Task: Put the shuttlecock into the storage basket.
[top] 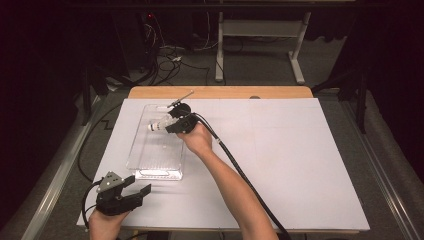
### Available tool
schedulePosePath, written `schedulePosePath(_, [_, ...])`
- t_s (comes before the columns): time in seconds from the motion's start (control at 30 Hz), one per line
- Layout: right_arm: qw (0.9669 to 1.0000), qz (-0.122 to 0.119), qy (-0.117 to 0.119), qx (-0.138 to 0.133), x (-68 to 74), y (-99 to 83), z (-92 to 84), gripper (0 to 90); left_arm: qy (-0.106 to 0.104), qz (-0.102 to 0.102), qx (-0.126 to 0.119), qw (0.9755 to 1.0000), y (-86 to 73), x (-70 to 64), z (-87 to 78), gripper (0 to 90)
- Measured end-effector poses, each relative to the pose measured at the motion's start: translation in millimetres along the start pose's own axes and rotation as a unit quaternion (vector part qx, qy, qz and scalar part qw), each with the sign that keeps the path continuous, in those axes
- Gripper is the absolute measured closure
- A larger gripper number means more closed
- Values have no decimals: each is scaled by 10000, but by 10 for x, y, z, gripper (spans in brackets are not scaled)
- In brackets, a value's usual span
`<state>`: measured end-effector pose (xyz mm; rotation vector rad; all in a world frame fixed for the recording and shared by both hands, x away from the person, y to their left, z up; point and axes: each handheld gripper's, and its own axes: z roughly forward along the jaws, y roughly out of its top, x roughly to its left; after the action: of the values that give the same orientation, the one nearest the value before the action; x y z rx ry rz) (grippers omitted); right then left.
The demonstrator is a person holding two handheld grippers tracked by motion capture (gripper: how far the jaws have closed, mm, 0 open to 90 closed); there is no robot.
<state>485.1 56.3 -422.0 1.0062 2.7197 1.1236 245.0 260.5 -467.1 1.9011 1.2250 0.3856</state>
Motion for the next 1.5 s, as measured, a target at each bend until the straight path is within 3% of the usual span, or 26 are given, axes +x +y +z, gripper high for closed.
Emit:
schedulePosePath(0.43, [9999, -26, -32, 135, 11, -24, 70, 846, -1, 1, -3, 10000, 0, 1, -1, 311])
schedulePosePath(0.63, [9998, -83, -104, 178, 6, -35, 97, 761, -3, 13, 4, 10000, 0, -1, -1, 310])
schedulePosePath(1.13, [9997, 2, -168, 165, -17, -39, 4, 662, -3, 12, 7, 10000, 1, 0, 1, 310])
schedulePosePath(1.5, [9996, 11, -223, 154, -8, -50, -70, 654, -8, 24, 12, 10000, 3, 2, 3, 310])
